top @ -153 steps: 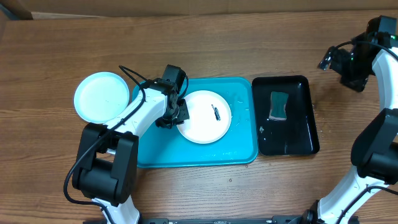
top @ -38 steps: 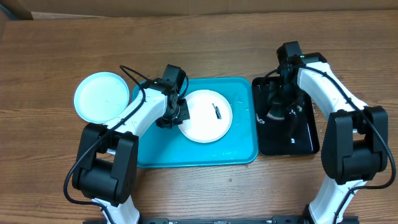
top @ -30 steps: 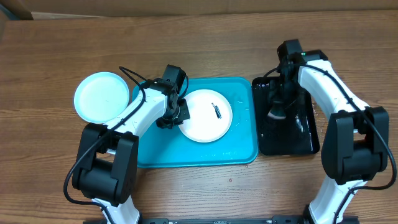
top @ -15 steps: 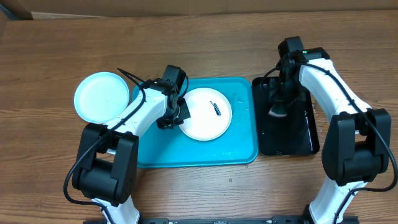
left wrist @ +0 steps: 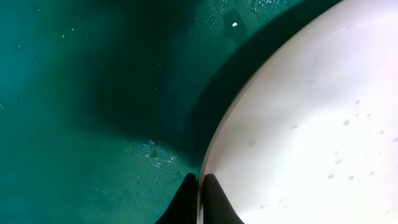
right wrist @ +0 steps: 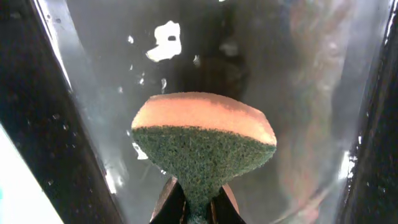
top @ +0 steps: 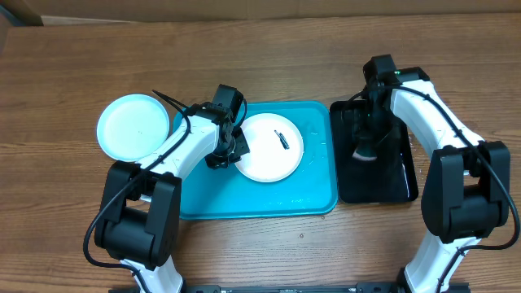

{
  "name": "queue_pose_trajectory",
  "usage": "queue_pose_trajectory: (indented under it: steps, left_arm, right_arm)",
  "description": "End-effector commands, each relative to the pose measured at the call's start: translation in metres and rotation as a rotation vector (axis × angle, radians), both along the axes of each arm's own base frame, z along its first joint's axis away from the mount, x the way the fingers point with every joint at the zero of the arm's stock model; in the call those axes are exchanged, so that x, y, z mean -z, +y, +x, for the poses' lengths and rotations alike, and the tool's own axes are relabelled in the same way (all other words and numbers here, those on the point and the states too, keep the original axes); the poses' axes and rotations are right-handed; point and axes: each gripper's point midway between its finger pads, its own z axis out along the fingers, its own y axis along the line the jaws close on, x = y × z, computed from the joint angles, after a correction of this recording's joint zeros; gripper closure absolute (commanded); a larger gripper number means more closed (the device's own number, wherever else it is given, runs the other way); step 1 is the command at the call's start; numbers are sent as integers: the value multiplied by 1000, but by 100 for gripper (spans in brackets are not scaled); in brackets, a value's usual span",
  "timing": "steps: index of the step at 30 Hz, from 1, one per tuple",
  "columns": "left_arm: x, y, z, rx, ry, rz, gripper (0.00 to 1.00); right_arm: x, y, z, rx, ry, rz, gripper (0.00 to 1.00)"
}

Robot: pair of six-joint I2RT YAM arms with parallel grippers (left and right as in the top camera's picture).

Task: Clean dirty plates on tray and stack at the side
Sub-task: 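Lift the green sponge with the right gripper, then scrub the white plate with the held sponge using the right gripper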

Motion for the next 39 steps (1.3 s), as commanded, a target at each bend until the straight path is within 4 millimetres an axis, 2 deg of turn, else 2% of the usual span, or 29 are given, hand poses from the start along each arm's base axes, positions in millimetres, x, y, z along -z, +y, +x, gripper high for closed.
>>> queue_pose_trajectory:
  steps: [1, 5, 8, 10, 14, 16, 18, 23, 26, 32, 39]
  left_arm:
    - [6, 2, -2, 2, 10, 26, 96]
    - [6, 2, -2, 6, 8, 26, 96]
    - [6, 2, -2, 6, 7, 26, 96]
    - [6, 2, -1, 6, 6, 25, 96]
    - [6, 2, -1, 6, 5, 24, 96]
    - [6, 2, -1, 6, 5, 25, 96]
    - [6, 2, -1, 6, 5, 25, 96]
    - [6, 2, -1, 6, 5, 25, 96]
    - [6, 2, -1, 7, 5, 25, 96]
    - [6, 2, -1, 9, 5, 25, 96]
    - [6, 2, -1, 20, 5, 26, 96]
  right_arm:
    - [-35, 0, 13, -22, -83, 7, 96]
    - [-69, 4, 17, -61, -120, 22, 96]
    - [-86, 12, 19, -69, -149, 63, 96]
    - [-92, 29, 19, -95, -162, 154, 96]
    - [-107, 89, 18, -210, -188, 468, 96]
    - [-117, 113, 17, -260, -205, 575, 96]
    - [-119, 129, 16, -303, -223, 600, 96]
    - [-106, 167, 11, -436, -270, 508, 96]
    - [-93, 182, 8, -508, -299, 376, 96]
    - [-67, 195, 10, -593, -347, 110, 96]
    - [-38, 199, 21, -579, -357, -3, 96]
